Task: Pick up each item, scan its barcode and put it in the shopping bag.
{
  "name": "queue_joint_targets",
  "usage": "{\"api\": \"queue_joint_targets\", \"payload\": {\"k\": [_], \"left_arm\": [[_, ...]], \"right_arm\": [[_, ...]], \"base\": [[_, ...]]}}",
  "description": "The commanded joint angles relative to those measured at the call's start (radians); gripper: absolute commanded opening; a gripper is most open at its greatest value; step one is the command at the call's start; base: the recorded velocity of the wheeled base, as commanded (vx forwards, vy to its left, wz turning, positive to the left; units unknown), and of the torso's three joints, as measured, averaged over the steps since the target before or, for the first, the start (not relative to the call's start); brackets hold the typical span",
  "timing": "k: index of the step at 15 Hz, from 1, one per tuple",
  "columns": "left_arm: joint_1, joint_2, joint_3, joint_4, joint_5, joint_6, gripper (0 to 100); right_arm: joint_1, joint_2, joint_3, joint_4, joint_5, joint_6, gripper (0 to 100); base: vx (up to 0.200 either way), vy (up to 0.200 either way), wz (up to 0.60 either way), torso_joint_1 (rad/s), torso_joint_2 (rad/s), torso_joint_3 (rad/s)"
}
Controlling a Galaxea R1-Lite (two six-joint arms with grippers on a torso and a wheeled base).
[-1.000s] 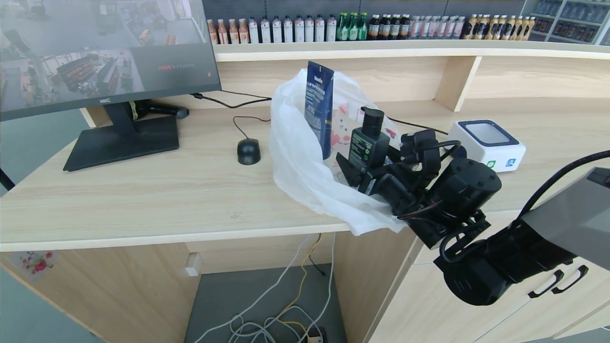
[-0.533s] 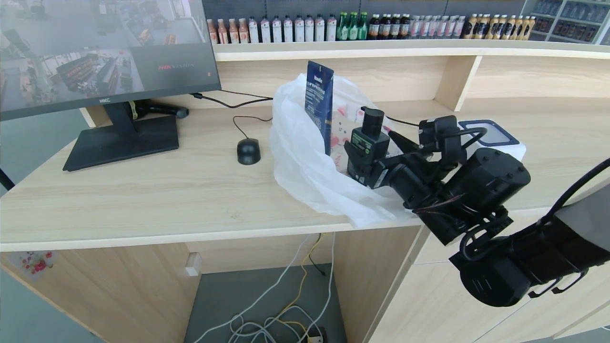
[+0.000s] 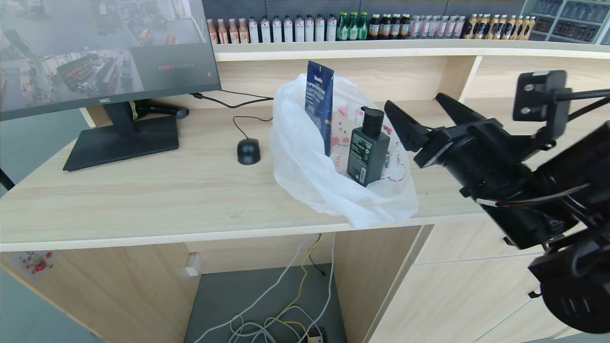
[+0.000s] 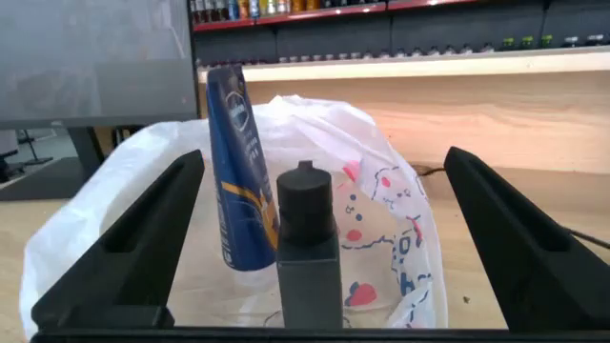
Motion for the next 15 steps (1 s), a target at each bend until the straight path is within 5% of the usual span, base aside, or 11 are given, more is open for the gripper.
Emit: {"api": "queue_joint_targets", "payload": {"k": [1,4,7,10,14,15], "left_arm": [[0.000,0.000,0.000,0.000,0.000,0.000,100],[0.000,0.000,0.000,0.000,0.000,0.000,100],[0.000,0.000,0.000,0.000,0.000,0.000,100],[0.000,0.000,0.000,0.000,0.000,0.000,100],[0.000,0.000,0.000,0.000,0.000,0.000,100],[0.000,0.000,0.000,0.000,0.000,0.000,100]], "right_arm": [[0.008,-0.263,0.157,0.001,0.004,0.001,100],[0.019,-0.582,0.465,0.015,0.027,0.002,100],[0.019,-0.782,0.596,0.122,0.069,0.001,100],[0.019,-1.125,0.657,0.596,0.099,-0.036,100],[0.012,-1.701,0.636,1.510,0.211,-0.093,100],[0.012,-1.701,0.625,1.601,0.211,-0.119,100]], "base": [[0.000,0.000,0.00,0.000,0.00,0.000],[0.000,0.000,0.00,0.000,0.00,0.000],[0.000,0.000,0.00,0.000,0.00,0.000],[0.000,0.000,0.00,0.000,0.00,0.000],[0.000,0.000,0.00,0.000,0.00,0.000],[0.000,0.000,0.00,0.000,0.00,0.000]]}}
